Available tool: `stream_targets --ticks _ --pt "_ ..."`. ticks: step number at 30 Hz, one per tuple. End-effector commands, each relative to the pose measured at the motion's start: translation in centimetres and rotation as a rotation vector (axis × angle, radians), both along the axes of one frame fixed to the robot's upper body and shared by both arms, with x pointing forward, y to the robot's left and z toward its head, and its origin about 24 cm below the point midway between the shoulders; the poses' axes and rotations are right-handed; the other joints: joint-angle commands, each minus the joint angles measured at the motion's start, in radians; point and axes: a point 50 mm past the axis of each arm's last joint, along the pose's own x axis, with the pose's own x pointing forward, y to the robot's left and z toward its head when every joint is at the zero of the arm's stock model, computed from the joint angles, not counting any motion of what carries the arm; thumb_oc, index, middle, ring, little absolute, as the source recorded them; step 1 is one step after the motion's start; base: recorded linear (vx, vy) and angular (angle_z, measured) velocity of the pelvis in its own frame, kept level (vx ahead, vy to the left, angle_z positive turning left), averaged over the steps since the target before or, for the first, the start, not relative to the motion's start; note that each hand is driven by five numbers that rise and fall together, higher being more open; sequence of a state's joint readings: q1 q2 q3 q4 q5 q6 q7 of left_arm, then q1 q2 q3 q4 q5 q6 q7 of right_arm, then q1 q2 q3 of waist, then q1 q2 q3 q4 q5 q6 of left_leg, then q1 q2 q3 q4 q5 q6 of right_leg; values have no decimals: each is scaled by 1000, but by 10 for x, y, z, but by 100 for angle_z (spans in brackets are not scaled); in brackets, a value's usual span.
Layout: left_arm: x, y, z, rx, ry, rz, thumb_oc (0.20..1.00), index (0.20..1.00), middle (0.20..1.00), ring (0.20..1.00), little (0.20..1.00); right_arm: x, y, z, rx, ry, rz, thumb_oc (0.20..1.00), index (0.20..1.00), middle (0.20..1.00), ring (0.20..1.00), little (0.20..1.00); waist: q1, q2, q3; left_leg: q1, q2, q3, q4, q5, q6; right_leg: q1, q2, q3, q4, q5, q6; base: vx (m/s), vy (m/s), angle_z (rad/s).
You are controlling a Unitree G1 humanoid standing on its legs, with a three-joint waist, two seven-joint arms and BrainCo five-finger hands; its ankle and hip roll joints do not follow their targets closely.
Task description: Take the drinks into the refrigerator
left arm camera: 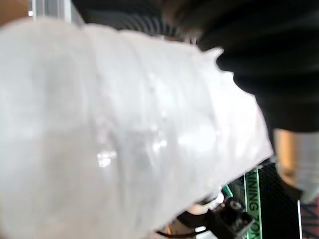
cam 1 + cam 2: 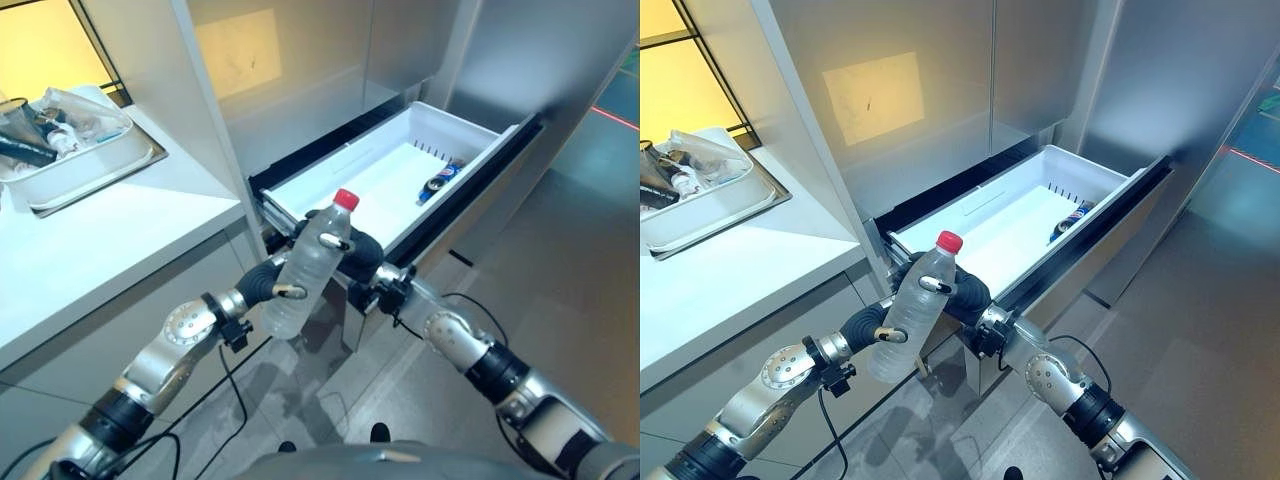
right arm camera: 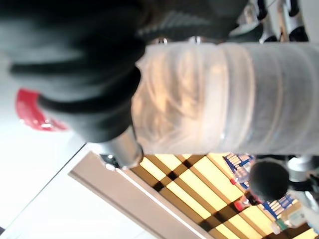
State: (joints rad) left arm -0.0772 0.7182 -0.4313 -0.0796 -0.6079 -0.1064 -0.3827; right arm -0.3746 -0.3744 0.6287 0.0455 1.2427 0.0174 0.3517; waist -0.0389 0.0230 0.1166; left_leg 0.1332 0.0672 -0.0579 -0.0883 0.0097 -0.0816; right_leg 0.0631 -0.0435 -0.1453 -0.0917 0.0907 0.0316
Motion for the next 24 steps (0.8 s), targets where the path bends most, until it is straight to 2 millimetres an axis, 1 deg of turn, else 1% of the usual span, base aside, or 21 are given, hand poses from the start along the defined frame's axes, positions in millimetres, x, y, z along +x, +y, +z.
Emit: stream_targets --ticks 1,6,12,14,19,20,21,23,24 --pt "28 10 60 -197 -235 118 1000 1000 1000 1000 1000 -22 32 42 302 -39 106 200 200 200 200 200 -26 -31 22 4 -71 6 50 -95 81 50 -2 8 89 -166 17 0 0 0" --pt "20 18 46 -225 -163 167 1000 1000 1000 1000 1000 -8 16 47 348 -31 -37 200 200 200 200 200 -27 -26 22 6 -70 7 48 -96 80 53 -1 6 83 -166 16 0 0 0" --pt "7 32 30 -274 -91 254 1000 1000 1000 1000 1000 7 -12 58 403 -68 -213 200 200 200 200 200 -24 -19 28 0 -69 7 47 -94 81 47 0 4 82 -167 15 0 0 0" --pt "3 36 25 -295 -82 295 1000 1000 1000 1000 1000 12 -18 60 422 -71 -264 200 200 200 200 200 -22 -18 29 0 -69 8 46 -93 81 48 -1 4 80 -166 15 0 0 0" --pt "-13 50 13 -356 -48 410 1000 1000 1000 1000 1000 20 -49 71 468 -143 -408 200 200 200 200 200 -16 -16 30 0 -70 7 44 -94 83 50 -2 0 75 -165 17 0 0 0" --pt "-20 54 7 -373 -33 452 1000 1000 1000 1000 1000 22 -59 75 482 -165 -466 200 200 200 200 200 -12 -15 31 -1 -70 7 44 -96 85 50 -2 -1 75 -166 17 0 0 0" --pt "-20 55 7 -373 -33 452 1000 1000 1000 1000 1000 22 -59 75 482 -165 -466 200 200 200 200 200 -12 -15 31 -1 -70 7 44 -96 85 50 -2 -1 75 -166 17 0 0 0" --pt "-28 59 1 -390 -7 490 1000 1000 1000 1000 1000 25 -69 79 502 -181 -519 200 200 200 200 200 -7 -15 31 1 -71 8 46 -99 87 51 -2 1 77 -167 17 0 0 0" --pt "-28 59 1 -390 -7 490 1000 1000 1000 1000 1000 25 -69 79 502 -180 -519 200 200 200 200 200 -7 -15 31 1 -71 8 46 -99 87 51 -2 1 77 -167 17 0 0 0"
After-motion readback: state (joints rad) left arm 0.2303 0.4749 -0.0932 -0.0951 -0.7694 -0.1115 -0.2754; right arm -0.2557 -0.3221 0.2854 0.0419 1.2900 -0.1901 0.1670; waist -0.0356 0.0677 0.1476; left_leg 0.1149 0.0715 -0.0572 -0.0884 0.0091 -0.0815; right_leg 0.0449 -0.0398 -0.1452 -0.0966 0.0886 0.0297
